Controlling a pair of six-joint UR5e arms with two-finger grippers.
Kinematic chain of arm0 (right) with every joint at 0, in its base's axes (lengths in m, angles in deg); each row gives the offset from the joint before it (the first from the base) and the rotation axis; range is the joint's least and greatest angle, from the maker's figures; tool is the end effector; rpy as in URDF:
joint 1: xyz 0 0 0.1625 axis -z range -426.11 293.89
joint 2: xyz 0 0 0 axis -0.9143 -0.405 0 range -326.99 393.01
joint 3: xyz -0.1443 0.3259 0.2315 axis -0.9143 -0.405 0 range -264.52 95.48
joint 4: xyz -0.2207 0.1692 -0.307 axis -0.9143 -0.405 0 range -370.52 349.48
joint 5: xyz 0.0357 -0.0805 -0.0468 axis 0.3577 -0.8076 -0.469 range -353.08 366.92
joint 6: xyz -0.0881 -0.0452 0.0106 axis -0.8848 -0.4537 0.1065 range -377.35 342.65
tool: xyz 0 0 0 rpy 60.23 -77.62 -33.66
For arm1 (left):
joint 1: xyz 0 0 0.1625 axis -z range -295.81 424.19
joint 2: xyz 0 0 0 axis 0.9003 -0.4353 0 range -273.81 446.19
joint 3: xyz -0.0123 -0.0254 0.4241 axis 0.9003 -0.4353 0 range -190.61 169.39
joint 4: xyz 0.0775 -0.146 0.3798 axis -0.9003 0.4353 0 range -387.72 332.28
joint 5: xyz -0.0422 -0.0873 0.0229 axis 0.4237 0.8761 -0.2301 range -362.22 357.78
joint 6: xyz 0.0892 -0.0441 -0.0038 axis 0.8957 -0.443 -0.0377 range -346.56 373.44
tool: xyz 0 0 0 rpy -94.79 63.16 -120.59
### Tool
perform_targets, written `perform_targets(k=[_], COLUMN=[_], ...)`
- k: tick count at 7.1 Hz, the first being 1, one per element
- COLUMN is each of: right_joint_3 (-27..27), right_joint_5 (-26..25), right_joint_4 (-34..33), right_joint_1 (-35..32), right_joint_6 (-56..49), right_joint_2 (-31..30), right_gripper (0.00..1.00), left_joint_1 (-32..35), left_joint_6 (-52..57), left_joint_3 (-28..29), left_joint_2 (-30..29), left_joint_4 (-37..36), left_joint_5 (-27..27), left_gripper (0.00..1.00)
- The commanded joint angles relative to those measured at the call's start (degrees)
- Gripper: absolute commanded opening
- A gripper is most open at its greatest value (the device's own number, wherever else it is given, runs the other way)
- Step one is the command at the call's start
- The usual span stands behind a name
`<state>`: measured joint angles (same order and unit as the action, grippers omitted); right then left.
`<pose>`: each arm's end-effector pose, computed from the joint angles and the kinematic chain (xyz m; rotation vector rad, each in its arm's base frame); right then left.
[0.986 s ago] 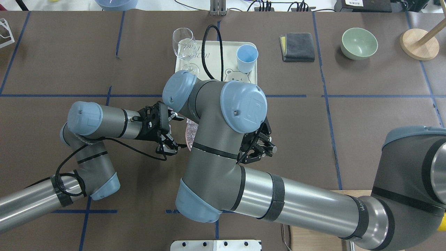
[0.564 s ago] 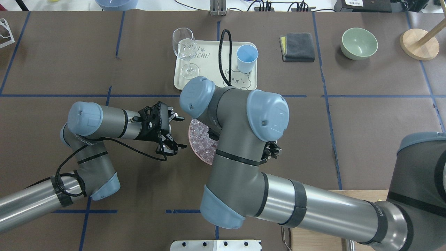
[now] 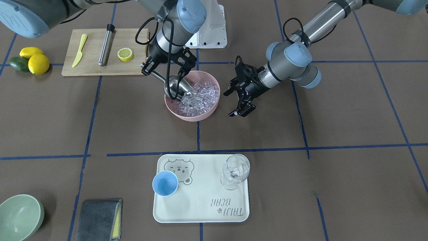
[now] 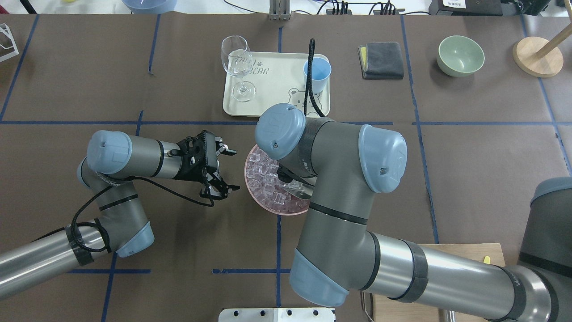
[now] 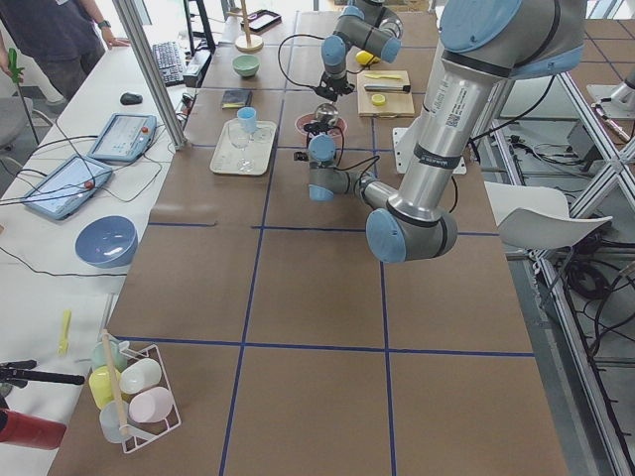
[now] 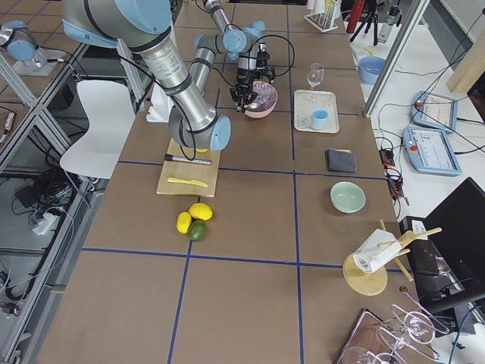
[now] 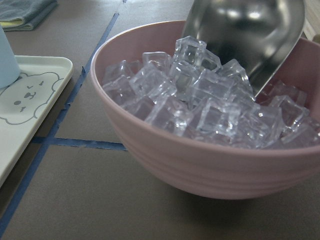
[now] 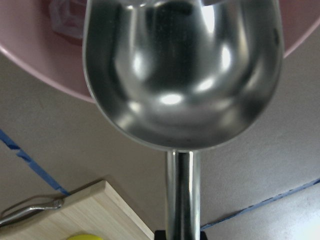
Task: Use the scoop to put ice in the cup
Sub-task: 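Dig the scoop into the ice cubes with the right gripper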
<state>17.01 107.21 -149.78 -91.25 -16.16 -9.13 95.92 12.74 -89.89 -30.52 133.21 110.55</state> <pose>-0.5216 -0.3722 0.1890 0.0530 -0.2598 -1.1209 0.5159 -0.4303 0.3397 1.2181 1.0771 1.0890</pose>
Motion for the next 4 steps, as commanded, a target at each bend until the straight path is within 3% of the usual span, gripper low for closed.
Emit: perform_targets(k=[1,4], right_joint_3=[3.47,7.89], right_joint_5=[0.00,0.17], right_joint_4=[5.82,7.06], right_joint_1=[0.00,0.00], right_joint_6=[1.71,3.45], right_joint_2=[-4.77,-6.20], right_gripper=[0.00,0.00], left_joint_1=[0.00,0.00], left_joint_6=[0.00,0.00], left_joint_3=[0.00,0.00], left_joint_2=[0.00,0.00], left_joint_4=[0.00,0.00], left_joint_5=[0.00,0.00], left_gripper=[1.00,1.00])
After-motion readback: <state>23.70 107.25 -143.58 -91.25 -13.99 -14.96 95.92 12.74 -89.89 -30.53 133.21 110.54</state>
